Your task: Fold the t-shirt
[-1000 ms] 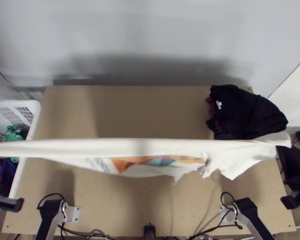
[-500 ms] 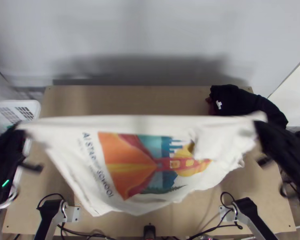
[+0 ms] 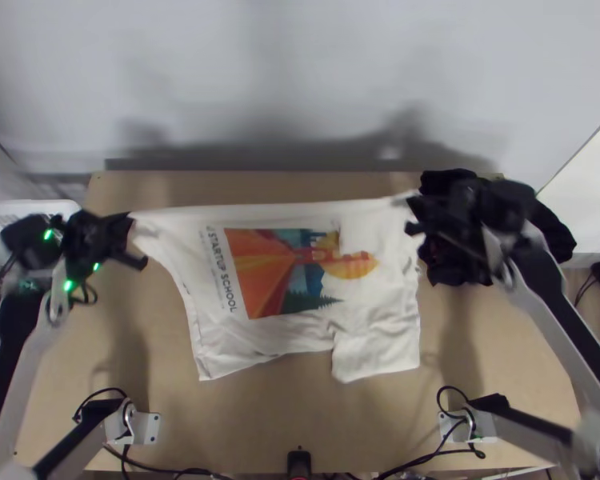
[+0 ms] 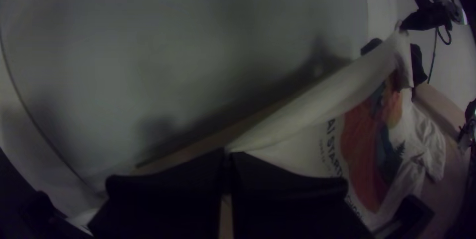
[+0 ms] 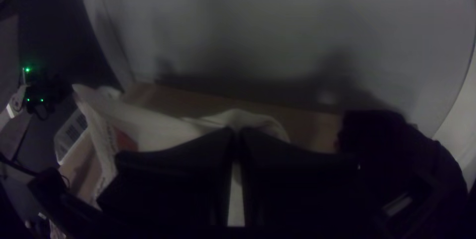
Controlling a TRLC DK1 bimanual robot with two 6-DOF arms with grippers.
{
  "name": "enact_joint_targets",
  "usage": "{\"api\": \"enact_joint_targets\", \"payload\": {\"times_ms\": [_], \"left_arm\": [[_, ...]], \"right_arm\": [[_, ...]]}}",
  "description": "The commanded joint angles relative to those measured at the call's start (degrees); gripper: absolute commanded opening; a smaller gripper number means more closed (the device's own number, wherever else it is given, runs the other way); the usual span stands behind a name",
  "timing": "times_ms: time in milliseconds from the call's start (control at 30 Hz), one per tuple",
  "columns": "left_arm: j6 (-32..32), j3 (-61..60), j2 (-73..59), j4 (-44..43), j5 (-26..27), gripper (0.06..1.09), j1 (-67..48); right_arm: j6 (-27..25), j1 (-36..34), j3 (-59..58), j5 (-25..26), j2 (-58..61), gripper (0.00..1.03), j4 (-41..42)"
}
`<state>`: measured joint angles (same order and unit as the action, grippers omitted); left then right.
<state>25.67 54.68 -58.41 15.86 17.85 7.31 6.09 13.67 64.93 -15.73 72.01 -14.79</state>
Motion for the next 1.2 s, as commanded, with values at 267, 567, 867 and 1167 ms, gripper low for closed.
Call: {"api": "enact_joint_targets", "payload": {"times_ms": [267, 567, 867, 1167], "left_arm": [[5.5, 17.6, -32.0, -4.3, -7.1, 0.10, -3.6], [5.8, 19.4, -39.7, -6.4, -10.4, 0.10, -6.0], [5.5, 19.2, -47.3, -6.4, -12.3, 0.10, -9.2], [5.4, 21.7, -49.4, -5.3, -12.8, 0.10, -9.4]], "right_arm": [[-7.6, -2.1, 24.9, 0.0, 34.3, 0.03, -4.8], [-9.9, -2.9, 36.1, 1.3, 44.2, 0.03, -9.4], [-10.7, -2.4, 39.0, 3.6, 49.2, 0.03, -11.1], [-11.4, -4.0, 45.6, 4.3, 55.8, 0.03, -15.5]]}}
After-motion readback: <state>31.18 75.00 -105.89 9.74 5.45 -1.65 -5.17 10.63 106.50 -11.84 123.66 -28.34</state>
